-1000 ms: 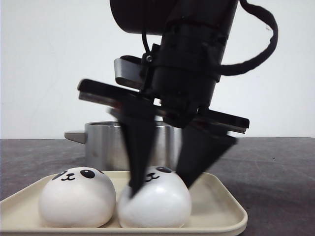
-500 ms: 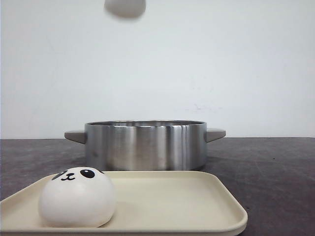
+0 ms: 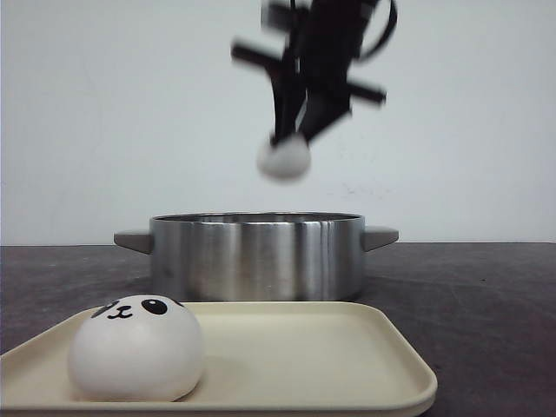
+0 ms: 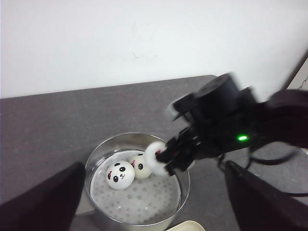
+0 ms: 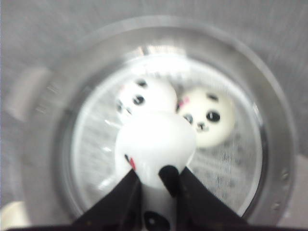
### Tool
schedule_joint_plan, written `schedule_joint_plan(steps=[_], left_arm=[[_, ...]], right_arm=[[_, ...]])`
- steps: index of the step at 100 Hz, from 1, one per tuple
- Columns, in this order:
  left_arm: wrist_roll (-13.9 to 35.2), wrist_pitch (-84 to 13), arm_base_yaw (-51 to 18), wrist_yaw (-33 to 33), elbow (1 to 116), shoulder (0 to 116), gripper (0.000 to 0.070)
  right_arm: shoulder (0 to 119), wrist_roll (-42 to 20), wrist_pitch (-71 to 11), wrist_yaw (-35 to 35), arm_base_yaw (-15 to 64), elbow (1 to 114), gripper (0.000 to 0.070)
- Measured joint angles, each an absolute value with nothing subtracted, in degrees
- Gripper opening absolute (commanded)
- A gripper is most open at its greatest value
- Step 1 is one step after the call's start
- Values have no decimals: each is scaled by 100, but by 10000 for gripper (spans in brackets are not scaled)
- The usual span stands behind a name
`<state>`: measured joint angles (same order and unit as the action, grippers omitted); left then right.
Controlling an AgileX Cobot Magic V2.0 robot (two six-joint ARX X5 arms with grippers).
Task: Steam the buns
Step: 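Carry the bun with the right gripper into the pot and release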
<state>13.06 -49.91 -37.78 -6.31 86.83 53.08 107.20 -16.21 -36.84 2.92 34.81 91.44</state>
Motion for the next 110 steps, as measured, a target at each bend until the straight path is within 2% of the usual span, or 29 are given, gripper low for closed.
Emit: schedule_joint_plan(steps=[13, 16, 24, 29, 46, 59, 64, 86, 90, 92, 95, 100, 101, 102, 110], left_arm=[[1306, -5013, -3778, -631, 8683, 5315, 551], [1306, -5024, -3778, -631, 8683, 5317, 551], [1306, -5039, -3778, -631, 8683, 5319, 551], [1306, -5039, -3778, -631, 8683, 5319, 551], [1306, -5039, -3778, -631, 8683, 5323, 551], [1306, -5054, -3778, -631, 8683, 5341, 551], [1306, -5063, -3778, -631, 8683, 5363, 551], [1306, -5253, -3778, -631, 8683, 5485, 551], [1304, -5360, -3778, -631, 8683, 5518, 551], [1304, -5419, -3778, -631, 8683, 5537, 551], [1304, -5513, -3778, -631, 8683, 5566, 551], [1306, -5673, -3778, -628, 8680, 5629, 551], [1306, -5706, -3778, -628, 8680, 5642, 551], [1306, -5739, -3778, -628, 8680, 5653, 551], [1308, -5902, -3778, -572, 8582, 5712, 551]], right_arm=[[11157, -1623, -3763, 344, 3437, 9122, 32], [11222, -1623, -3769, 346, 3430, 9115, 81], [11290, -1621, -3785, 349, 3428, 9100, 274], [11299, -1623, -3771, 351, 3430, 9100, 338], [11330, -1623, -3795, 346, 3428, 9100, 361], [11340, -1623, -3800, 320, 3420, 9100, 500], [11340, -1625, -3804, 316, 3404, 9100, 512], [11340, -1629, -3820, 307, 3310, 9100, 510], [11340, -1629, -3854, 307, 3284, 9111, 492], [11340, -1629, -3900, 307, 3275, 9129, 453], [11345, -1632, -4010, 307, 3249, 9181, 349], [11367, -1634, -4200, 307, 3242, 9327, 107], [11369, -1634, -4239, 307, 3240, 9365, 79], [11371, -1634, -4276, 307, 3238, 9400, 9], [11369, -1612, -4584, 301, 3208, 9751, 17]])
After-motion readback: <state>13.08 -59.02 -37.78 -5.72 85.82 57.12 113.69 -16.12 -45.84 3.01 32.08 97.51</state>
